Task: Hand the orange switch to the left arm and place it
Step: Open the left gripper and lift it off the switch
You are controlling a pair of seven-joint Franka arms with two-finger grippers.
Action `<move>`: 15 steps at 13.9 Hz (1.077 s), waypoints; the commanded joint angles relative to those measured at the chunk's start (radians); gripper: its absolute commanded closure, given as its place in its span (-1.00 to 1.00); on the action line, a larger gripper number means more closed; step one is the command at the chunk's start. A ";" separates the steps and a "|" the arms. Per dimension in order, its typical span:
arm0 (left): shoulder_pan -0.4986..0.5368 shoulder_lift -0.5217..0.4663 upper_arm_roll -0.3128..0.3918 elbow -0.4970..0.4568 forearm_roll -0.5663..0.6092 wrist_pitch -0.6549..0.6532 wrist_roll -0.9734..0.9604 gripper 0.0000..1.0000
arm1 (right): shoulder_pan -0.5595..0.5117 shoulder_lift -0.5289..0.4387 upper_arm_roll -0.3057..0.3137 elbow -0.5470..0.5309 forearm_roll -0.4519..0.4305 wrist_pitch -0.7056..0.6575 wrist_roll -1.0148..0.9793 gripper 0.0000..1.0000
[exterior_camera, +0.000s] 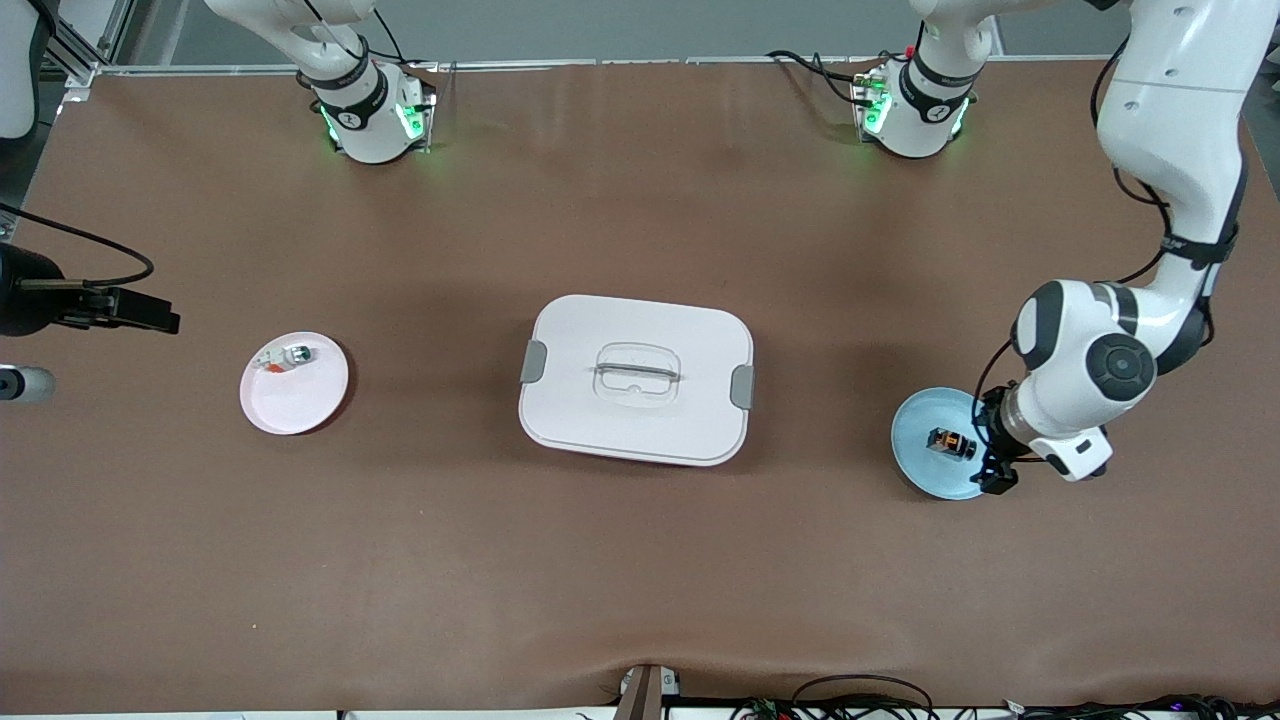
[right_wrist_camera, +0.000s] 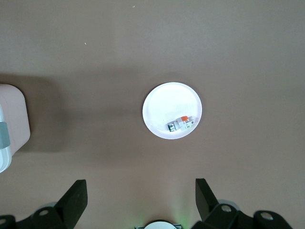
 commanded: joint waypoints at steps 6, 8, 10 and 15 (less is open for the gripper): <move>0.008 -0.157 -0.011 -0.029 -0.060 -0.143 0.778 -1.00 | -0.015 -0.032 0.005 -0.038 -0.001 -0.023 0.007 -1.00; 0.008 -0.174 -0.009 -0.028 -0.075 -0.170 1.005 -1.00 | -0.015 -0.035 0.005 -0.043 0.001 -0.035 0.012 -1.00; 0.006 -0.188 -0.008 -0.025 -0.076 -0.176 1.189 -1.00 | -0.013 -0.038 0.005 -0.046 0.002 -0.044 0.013 -1.00; 0.022 -0.209 -0.003 -0.016 -0.180 -0.176 1.395 -1.00 | -0.013 -0.127 0.007 -0.184 0.004 0.031 0.012 -1.00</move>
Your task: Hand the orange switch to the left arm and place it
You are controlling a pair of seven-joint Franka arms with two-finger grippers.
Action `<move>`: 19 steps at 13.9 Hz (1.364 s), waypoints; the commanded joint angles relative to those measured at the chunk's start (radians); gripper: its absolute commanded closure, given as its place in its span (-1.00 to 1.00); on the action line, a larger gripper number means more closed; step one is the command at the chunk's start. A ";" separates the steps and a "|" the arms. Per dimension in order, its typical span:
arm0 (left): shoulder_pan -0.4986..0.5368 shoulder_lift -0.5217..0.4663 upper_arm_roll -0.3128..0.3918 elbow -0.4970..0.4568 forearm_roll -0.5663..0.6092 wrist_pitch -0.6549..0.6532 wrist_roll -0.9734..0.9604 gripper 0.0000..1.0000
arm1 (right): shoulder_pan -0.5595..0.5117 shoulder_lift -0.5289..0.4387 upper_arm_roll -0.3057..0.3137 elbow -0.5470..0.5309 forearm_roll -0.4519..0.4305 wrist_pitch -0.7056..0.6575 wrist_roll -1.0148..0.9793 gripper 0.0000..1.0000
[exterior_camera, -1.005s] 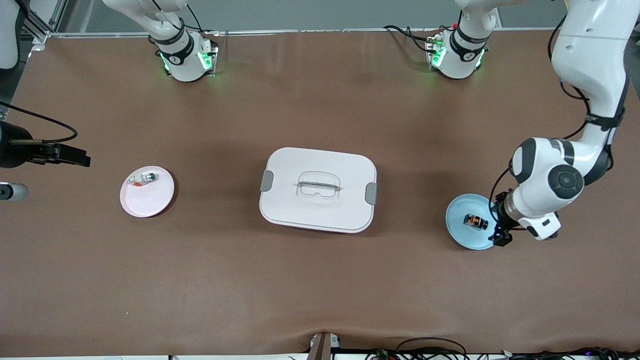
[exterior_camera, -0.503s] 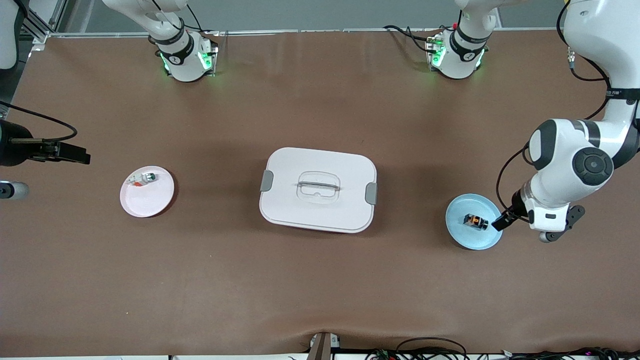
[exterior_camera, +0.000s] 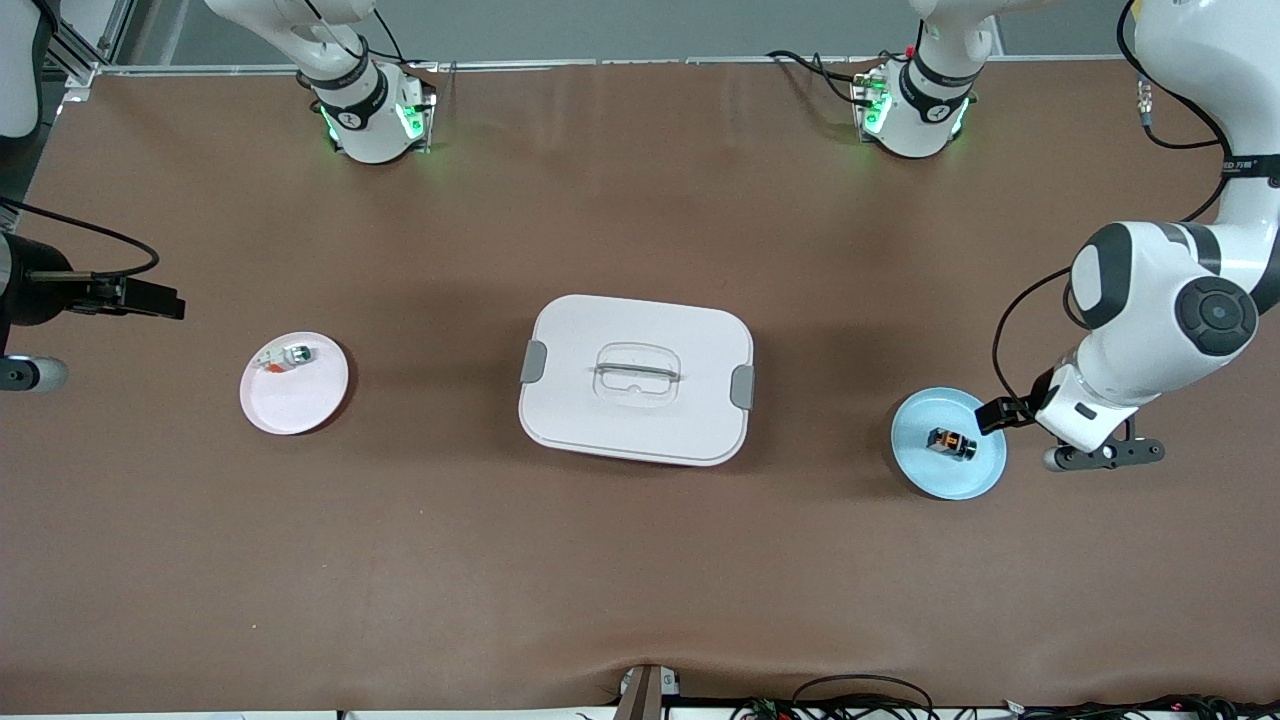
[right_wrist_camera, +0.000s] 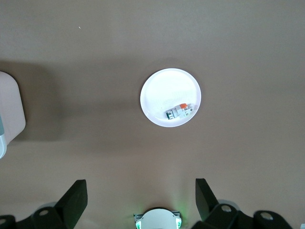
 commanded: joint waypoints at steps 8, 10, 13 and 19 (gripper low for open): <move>0.076 -0.277 -0.013 -0.015 -0.029 -0.199 0.058 -1.00 | -0.017 -0.293 0.008 -0.420 0.047 0.261 0.009 -1.00; 0.078 -0.340 -0.013 -0.015 -0.041 -0.257 0.058 -1.00 | -0.017 -0.309 0.008 -0.437 0.048 0.274 0.009 -1.00; 0.076 -0.395 -0.013 -0.001 -0.046 -0.292 0.057 -1.00 | -0.014 -0.316 0.011 -0.440 0.048 0.272 0.009 -1.00; 0.026 -0.377 0.008 0.220 -0.044 -0.466 0.054 -1.00 | -0.021 -0.322 0.005 -0.440 0.048 0.272 -0.005 -1.00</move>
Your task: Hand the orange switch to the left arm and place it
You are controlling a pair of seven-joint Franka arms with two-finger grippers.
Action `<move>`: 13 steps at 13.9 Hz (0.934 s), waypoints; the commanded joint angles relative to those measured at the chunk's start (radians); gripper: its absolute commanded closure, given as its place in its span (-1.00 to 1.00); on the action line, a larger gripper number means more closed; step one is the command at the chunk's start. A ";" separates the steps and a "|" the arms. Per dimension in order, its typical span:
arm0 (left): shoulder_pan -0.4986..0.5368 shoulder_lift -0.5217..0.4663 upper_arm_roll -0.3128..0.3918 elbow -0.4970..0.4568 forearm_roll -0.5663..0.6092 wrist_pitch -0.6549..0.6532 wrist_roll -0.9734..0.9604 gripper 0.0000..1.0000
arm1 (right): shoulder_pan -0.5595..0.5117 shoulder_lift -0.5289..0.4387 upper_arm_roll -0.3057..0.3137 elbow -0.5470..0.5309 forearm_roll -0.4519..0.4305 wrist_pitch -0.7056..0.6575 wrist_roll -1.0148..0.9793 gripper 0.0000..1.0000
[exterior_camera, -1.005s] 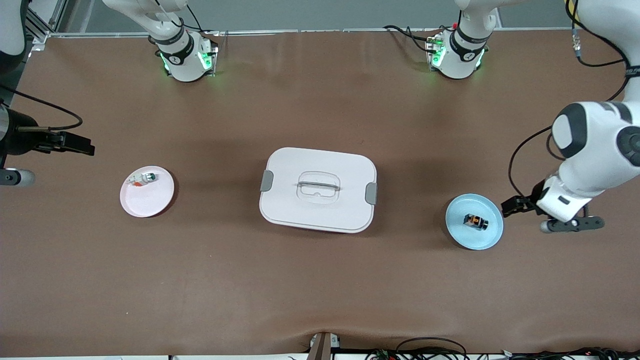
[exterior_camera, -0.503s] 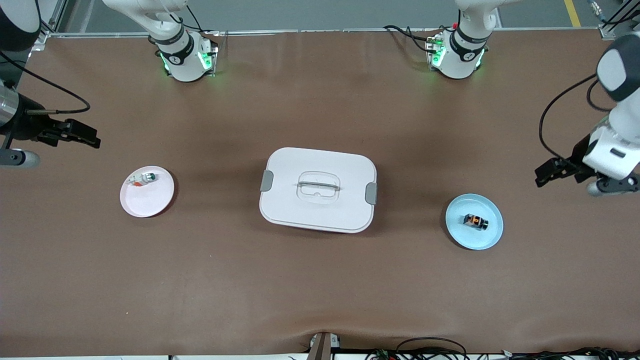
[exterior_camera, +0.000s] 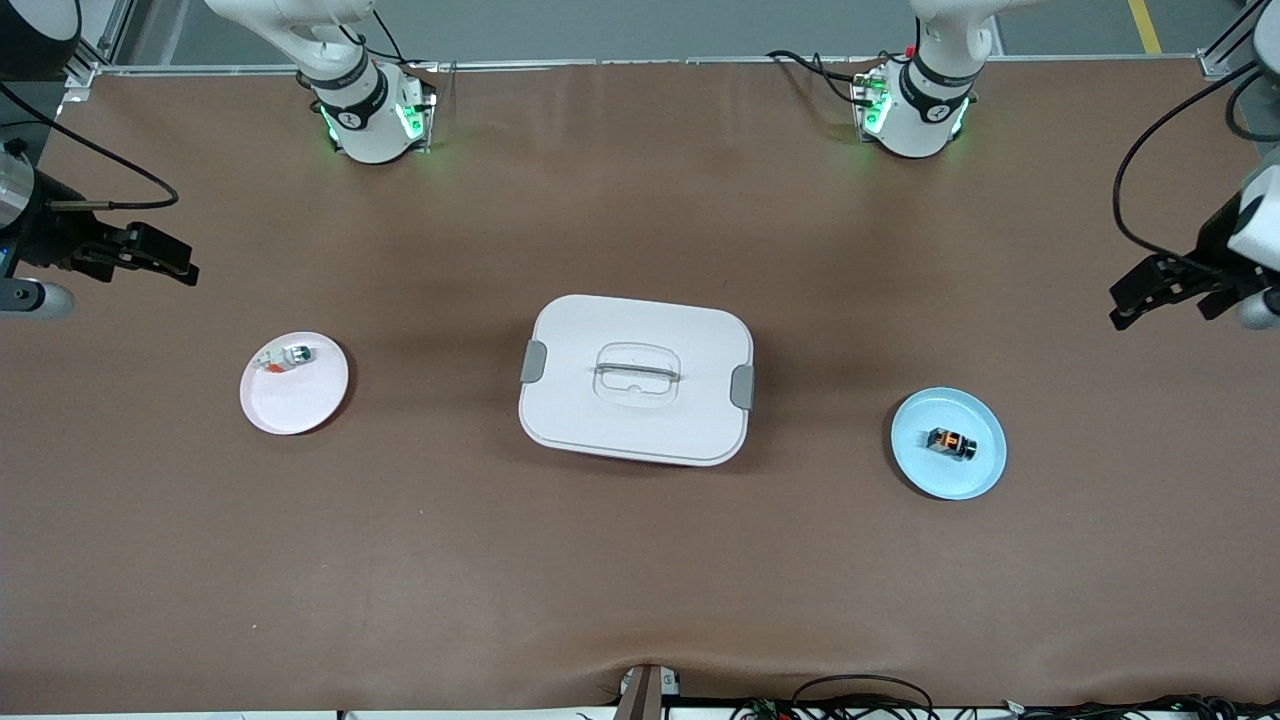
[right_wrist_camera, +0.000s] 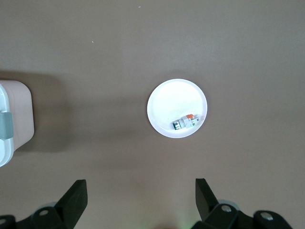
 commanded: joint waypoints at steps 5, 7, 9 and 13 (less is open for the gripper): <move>-0.275 0.075 0.239 0.187 -0.019 -0.085 0.012 -1.00 | -0.020 -0.029 0.009 -0.035 0.015 0.013 0.008 -1.00; -0.290 0.117 0.240 0.236 -0.019 -0.100 0.008 -1.00 | -0.019 -0.038 0.009 -0.035 0.015 0.016 0.008 -1.00; -0.276 0.117 0.239 0.262 -0.046 -0.153 0.005 -1.00 | -0.022 -0.047 0.009 -0.035 0.018 0.016 0.009 -1.00; -0.253 0.106 0.239 0.257 -0.079 -0.212 0.019 -1.00 | -0.020 -0.053 0.009 -0.039 0.018 0.022 0.009 -1.00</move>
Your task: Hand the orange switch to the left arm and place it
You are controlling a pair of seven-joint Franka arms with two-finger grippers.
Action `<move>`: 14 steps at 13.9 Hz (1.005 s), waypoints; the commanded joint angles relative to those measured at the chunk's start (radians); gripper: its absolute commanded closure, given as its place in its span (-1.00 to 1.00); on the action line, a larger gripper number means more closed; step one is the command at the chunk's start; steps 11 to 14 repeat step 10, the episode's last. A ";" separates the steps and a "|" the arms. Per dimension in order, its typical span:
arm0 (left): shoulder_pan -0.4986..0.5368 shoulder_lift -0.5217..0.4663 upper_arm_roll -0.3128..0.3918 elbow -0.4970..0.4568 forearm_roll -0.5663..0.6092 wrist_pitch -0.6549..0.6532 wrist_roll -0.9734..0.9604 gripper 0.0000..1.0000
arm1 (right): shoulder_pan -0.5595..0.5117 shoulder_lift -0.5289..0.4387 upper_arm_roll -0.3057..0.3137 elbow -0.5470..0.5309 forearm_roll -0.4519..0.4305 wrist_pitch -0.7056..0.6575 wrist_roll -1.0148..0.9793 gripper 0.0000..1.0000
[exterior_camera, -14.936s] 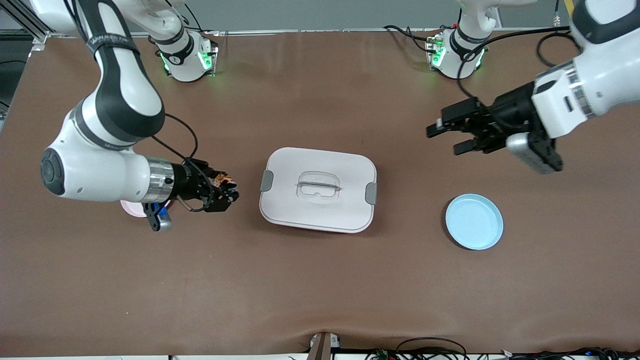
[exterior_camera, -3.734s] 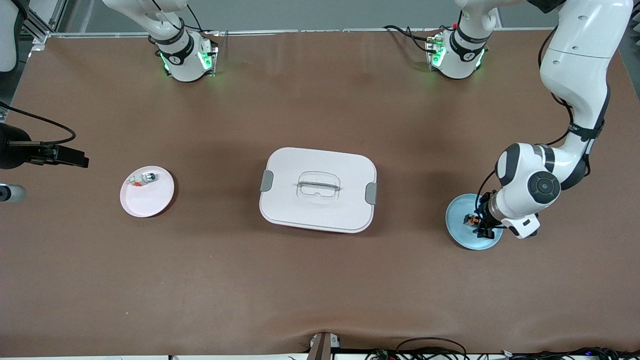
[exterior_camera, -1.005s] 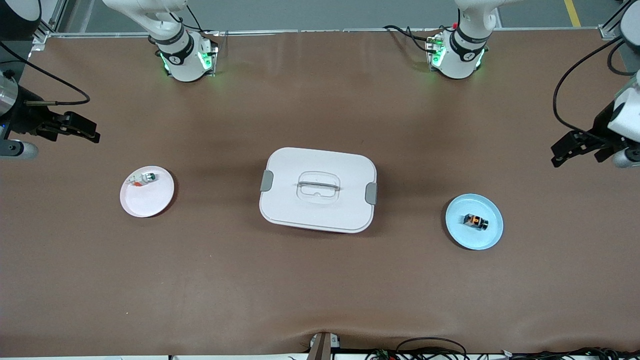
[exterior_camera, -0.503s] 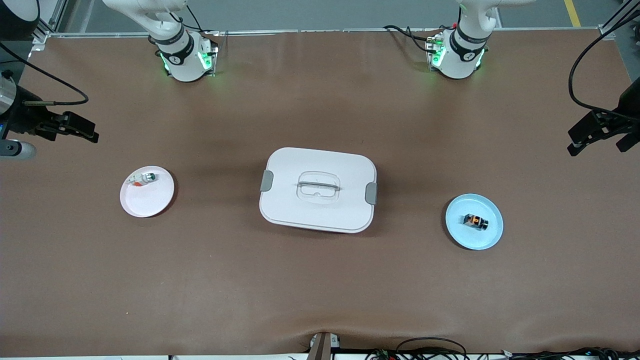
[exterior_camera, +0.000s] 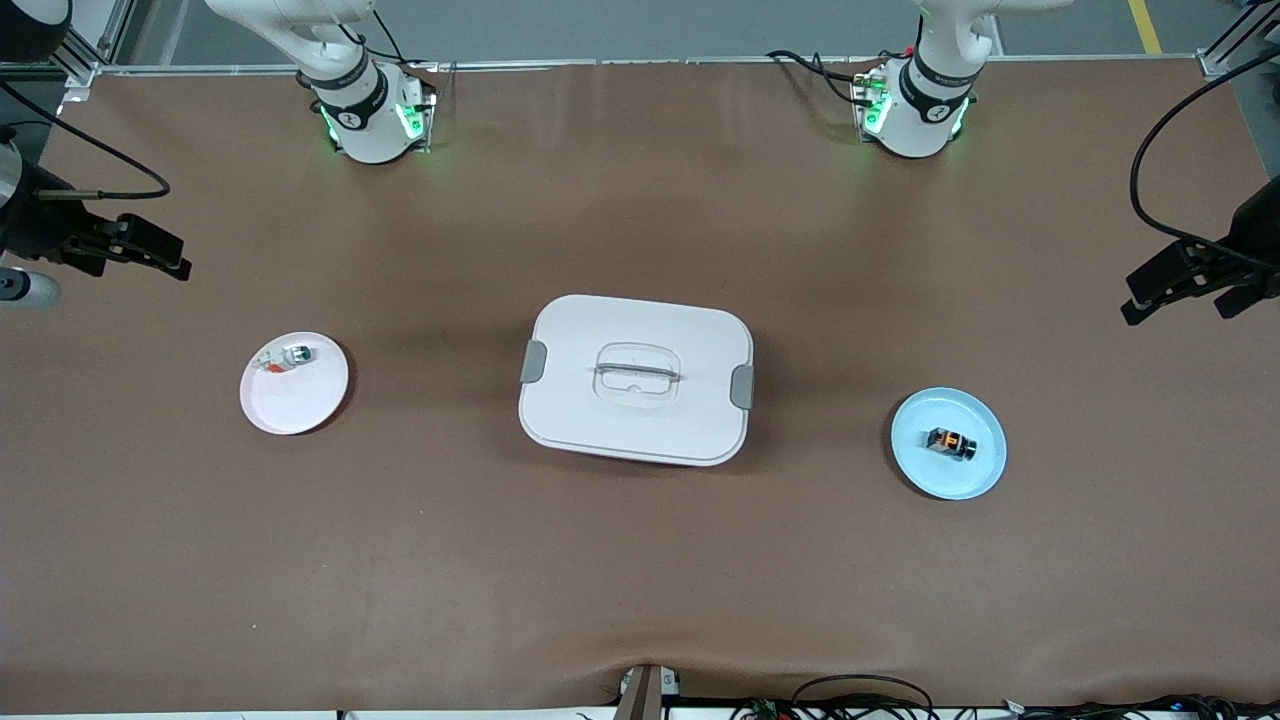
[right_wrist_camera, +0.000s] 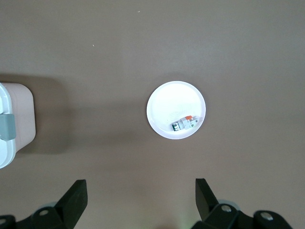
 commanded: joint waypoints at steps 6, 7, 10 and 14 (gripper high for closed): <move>0.003 -0.018 0.003 0.026 -0.008 -0.037 0.007 -1.00 | -0.016 -0.099 0.013 -0.138 0.018 0.088 0.065 -1.00; 0.006 -0.018 0.003 0.023 -0.007 -0.038 0.017 -1.00 | -0.014 -0.101 0.014 -0.138 0.018 0.088 0.070 -1.00; 0.005 -0.017 0.004 0.024 -0.005 -0.043 0.025 -1.00 | -0.019 -0.110 0.014 -0.141 0.018 0.082 0.070 -1.00; 0.005 -0.017 0.004 0.024 -0.005 -0.043 0.025 -1.00 | -0.019 -0.110 0.014 -0.141 0.018 0.082 0.070 -1.00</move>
